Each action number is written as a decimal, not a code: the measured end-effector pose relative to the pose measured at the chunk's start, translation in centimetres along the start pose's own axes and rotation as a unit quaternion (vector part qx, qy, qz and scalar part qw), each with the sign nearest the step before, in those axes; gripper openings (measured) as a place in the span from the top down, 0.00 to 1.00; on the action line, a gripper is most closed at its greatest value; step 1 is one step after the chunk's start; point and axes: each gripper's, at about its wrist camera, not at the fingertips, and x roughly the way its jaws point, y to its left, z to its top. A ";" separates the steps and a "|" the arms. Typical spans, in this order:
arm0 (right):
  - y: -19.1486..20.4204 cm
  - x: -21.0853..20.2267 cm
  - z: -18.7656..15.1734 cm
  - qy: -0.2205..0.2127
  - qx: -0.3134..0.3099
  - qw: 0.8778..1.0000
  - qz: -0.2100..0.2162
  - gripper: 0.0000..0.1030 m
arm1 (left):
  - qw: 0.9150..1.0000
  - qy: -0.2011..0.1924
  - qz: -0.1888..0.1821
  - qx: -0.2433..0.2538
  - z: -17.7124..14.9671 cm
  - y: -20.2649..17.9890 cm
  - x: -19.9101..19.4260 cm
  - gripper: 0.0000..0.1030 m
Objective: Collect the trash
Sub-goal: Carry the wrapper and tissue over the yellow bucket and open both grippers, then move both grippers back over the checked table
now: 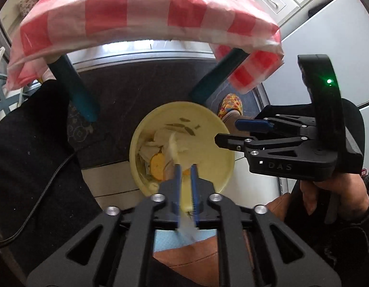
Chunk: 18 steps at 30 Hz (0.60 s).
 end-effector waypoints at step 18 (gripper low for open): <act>0.1 -3.0 0.8 -0.089 0.015 0.995 0.028 0.41 | 0.996 -0.074 -0.016 -0.047 1.6 2.0 -3.3 0.46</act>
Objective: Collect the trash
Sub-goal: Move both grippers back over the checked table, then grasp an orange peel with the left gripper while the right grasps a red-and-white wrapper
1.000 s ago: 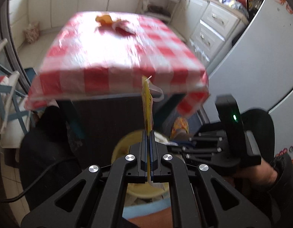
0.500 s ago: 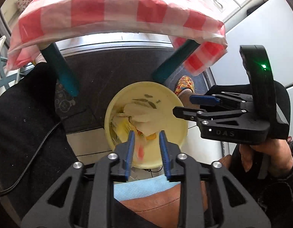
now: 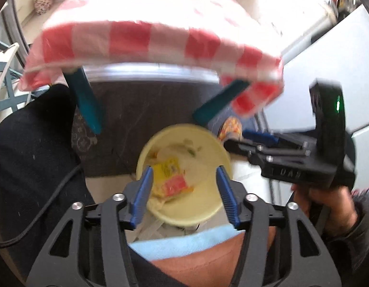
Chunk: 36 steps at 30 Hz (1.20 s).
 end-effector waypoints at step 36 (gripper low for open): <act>0.8 6.4 32.0 -0.148 -0.106 0.982 -0.047 0.21 | 0.973 -0.174 0.136 -0.072 40.6 8.9 6.5 0.29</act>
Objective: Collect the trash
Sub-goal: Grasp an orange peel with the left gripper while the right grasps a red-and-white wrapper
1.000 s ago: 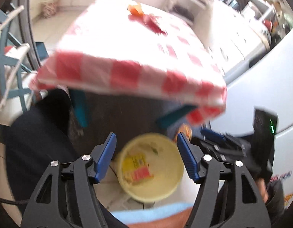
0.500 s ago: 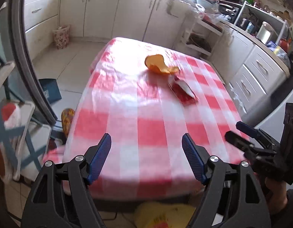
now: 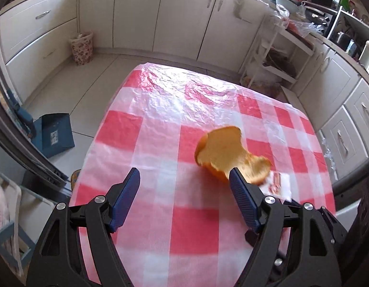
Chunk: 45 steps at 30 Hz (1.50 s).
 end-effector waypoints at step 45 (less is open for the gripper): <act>-0.1 -26.7 -16.8 -0.165 0.099 0.961 0.199 0.96 | 0.993 0.018 -0.120 -0.012 -21.1 3.6 -20.8 0.96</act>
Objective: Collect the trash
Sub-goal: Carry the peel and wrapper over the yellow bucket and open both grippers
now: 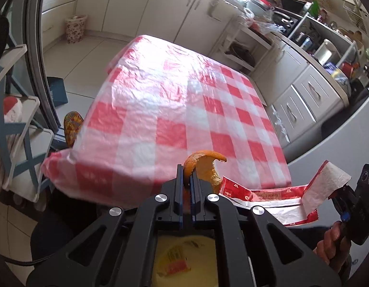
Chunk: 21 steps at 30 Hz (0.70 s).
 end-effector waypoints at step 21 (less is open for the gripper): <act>2.5 -2.5 -9.5 0.112 0.021 0.993 -0.033 0.96 | 0.982 0.164 0.024 0.093 -14.9 -2.2 3.0 0.95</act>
